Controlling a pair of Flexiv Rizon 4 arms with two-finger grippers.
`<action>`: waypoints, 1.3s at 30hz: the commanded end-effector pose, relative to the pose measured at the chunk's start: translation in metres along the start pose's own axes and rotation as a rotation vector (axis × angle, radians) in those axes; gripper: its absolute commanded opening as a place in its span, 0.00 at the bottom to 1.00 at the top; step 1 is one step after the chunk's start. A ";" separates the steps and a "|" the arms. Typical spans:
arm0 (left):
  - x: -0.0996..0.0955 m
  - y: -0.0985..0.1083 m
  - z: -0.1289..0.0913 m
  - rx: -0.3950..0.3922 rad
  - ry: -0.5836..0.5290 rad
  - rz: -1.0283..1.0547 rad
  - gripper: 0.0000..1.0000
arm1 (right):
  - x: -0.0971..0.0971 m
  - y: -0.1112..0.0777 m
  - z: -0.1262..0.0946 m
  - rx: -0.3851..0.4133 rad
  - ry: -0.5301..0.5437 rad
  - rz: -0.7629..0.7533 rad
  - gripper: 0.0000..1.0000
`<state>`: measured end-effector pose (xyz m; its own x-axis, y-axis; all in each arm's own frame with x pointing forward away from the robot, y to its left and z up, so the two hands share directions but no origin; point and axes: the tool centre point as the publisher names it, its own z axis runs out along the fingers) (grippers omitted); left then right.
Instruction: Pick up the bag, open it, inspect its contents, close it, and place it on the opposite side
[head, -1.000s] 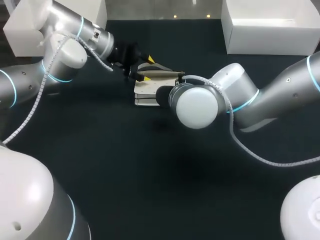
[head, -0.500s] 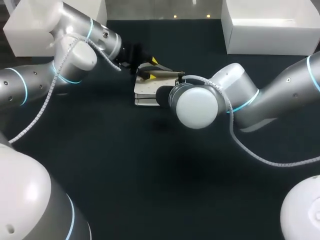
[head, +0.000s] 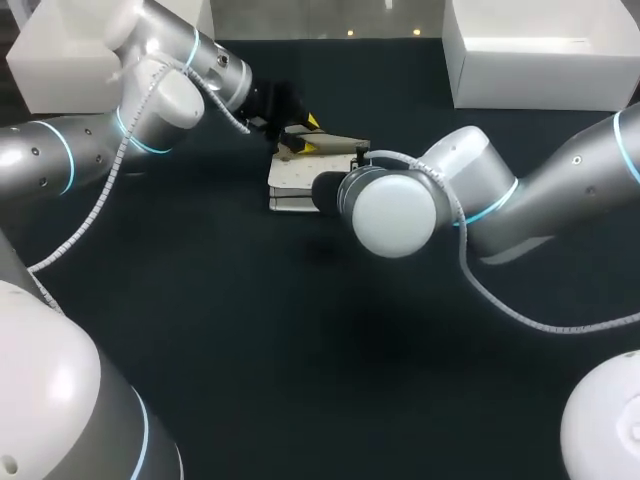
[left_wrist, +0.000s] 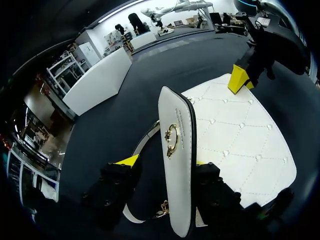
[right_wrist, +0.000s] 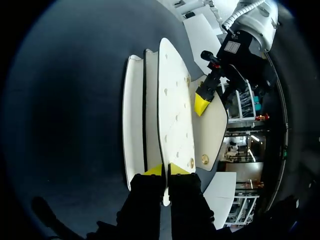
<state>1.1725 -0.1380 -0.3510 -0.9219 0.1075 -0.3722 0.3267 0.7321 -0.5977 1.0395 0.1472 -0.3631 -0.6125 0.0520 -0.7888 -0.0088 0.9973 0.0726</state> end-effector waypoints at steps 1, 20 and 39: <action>-0.007 0.004 0.008 0.005 0.012 -0.010 0.46 | 0.001 -0.001 -0.001 -0.001 -0.006 0.001 0.00; -0.013 0.007 0.005 0.040 0.030 -0.071 0.00 | -0.001 -0.001 -0.002 0.012 -0.001 0.000 0.00; -0.045 -0.022 -0.043 0.077 0.058 -0.123 0.00 | -0.046 -0.012 -0.052 0.045 0.030 0.050 0.74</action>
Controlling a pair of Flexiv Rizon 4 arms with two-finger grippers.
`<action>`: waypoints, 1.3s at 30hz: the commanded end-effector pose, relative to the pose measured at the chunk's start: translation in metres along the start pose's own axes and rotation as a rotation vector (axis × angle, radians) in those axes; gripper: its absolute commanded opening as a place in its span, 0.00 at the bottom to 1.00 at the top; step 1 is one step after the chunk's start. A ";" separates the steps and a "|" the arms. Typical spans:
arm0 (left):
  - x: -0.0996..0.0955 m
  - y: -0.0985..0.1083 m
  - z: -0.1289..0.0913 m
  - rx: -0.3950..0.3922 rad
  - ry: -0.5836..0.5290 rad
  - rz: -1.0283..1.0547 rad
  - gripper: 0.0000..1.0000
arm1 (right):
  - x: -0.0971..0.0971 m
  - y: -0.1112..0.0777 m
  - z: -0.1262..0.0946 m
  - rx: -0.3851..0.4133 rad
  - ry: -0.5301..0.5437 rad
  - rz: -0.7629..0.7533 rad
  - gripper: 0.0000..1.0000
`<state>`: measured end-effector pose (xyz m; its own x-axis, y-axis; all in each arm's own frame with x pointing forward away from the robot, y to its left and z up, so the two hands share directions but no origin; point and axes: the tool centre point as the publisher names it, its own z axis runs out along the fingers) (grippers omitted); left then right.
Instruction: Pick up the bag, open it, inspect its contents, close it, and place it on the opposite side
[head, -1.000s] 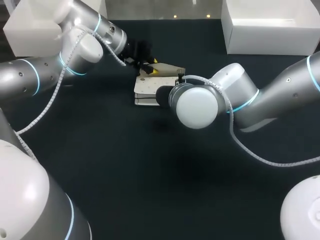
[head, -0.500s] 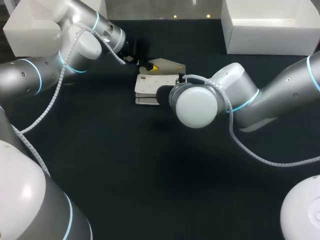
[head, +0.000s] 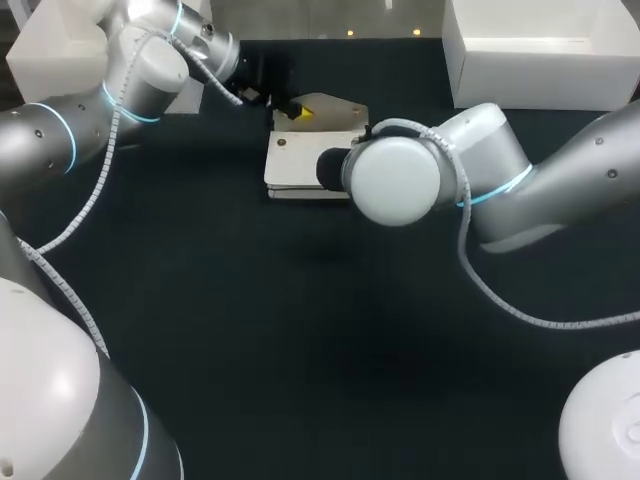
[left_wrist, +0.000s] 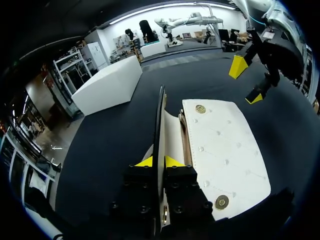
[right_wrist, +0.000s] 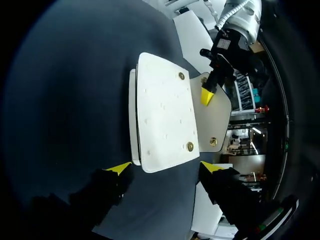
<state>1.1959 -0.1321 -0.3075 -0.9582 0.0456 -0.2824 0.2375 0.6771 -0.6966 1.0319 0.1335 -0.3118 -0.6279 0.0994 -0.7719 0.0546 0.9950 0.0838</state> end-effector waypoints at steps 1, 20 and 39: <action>-0.007 -0.012 -0.015 -0.017 0.032 -0.012 0.00 | -0.012 -0.003 -0.016 0.002 0.007 0.003 0.49; -0.006 -0.036 -0.054 -0.025 0.047 -0.087 0.00 | -0.056 0.002 -0.014 0.055 0.066 0.051 0.00; -0.005 -0.046 -0.064 -0.022 0.039 -0.084 0.00 | -0.080 0.014 -0.014 0.010 0.014 0.036 0.00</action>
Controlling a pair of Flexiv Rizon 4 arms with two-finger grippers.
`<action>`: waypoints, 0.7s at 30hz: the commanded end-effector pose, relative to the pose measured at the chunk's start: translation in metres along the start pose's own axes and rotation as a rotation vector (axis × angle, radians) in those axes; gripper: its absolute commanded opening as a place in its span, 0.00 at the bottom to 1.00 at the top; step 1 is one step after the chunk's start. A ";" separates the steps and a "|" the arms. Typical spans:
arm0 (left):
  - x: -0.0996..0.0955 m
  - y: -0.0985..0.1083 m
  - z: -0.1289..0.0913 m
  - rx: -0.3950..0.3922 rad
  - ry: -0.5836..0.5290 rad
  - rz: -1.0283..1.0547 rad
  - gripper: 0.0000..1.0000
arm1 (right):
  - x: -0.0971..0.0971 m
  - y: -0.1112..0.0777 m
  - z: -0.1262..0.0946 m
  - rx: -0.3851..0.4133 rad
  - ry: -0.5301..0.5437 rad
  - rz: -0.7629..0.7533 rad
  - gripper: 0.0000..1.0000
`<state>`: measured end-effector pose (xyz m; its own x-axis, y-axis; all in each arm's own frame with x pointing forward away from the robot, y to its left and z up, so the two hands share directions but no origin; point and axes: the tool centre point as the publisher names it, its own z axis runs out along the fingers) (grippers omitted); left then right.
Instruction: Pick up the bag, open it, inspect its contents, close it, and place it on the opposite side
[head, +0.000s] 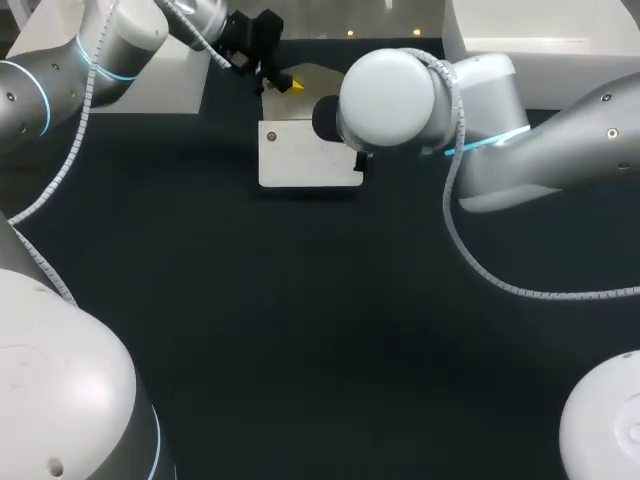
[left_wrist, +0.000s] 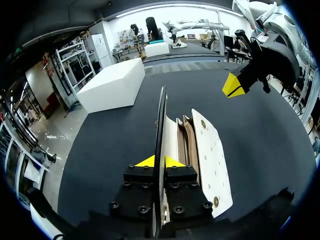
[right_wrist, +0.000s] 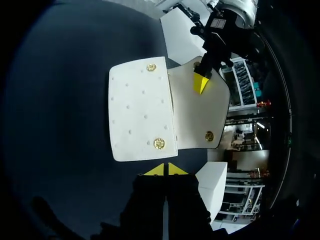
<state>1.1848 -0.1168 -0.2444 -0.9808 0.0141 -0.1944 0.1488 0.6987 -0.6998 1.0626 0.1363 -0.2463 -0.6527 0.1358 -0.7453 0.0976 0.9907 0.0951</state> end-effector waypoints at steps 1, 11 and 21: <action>0.003 -0.011 -0.011 0.004 -0.005 0.013 0.00 | -0.015 0.006 0.003 -0.019 -0.034 -0.001 0.00; 0.014 -0.023 -0.024 -0.003 0.013 -0.016 0.00 | -0.042 0.017 0.026 -0.074 -0.086 -0.036 0.00; 0.022 -0.028 -0.025 0.000 0.019 -0.037 0.00 | -0.046 0.024 0.049 -0.092 -0.054 -0.049 0.00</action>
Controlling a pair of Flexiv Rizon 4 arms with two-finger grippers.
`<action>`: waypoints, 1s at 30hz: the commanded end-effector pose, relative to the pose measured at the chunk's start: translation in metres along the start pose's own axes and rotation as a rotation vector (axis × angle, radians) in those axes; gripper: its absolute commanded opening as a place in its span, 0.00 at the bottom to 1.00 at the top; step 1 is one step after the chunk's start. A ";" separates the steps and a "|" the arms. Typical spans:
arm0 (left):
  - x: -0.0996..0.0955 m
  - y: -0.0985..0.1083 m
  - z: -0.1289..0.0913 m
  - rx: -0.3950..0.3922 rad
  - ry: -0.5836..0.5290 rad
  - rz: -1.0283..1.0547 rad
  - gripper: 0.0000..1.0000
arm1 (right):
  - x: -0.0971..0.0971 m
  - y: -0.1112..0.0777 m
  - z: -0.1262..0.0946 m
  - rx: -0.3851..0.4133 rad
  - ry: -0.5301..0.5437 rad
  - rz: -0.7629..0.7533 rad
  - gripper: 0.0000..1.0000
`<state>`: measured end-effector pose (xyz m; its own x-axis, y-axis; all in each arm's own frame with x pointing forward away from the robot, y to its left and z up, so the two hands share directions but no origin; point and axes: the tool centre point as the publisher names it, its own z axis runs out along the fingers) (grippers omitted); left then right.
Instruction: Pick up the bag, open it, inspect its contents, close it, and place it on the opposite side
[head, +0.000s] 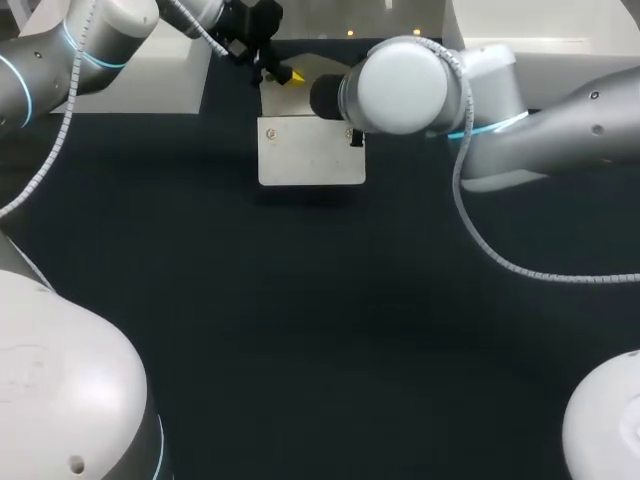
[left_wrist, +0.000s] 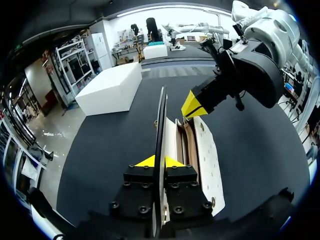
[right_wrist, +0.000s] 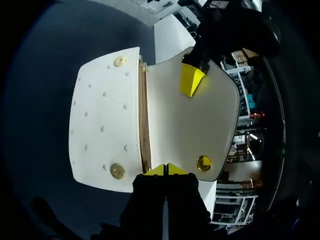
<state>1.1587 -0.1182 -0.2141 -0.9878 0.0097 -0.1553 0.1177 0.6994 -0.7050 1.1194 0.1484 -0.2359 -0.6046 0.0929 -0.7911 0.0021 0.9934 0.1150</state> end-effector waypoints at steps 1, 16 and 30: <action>0.002 -0.002 -0.001 0.001 -0.005 -0.008 0.00 | -0.002 0.005 0.015 -0.009 0.014 -0.006 0.00; 0.001 -0.001 0.003 0.020 -0.003 -0.030 0.00 | 0.008 0.013 0.021 -0.017 0.061 -0.035 0.00; -0.001 0.000 -0.003 0.045 -0.018 -0.049 0.00 | 0.020 0.012 0.024 -0.016 0.098 -0.041 0.00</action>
<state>1.1583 -0.1169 -0.2122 -0.9907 -0.0341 -0.1319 0.0751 0.6714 -0.7373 1.1279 0.1638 -0.2635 -0.6786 0.0453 -0.7331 -0.0382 0.9946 0.0968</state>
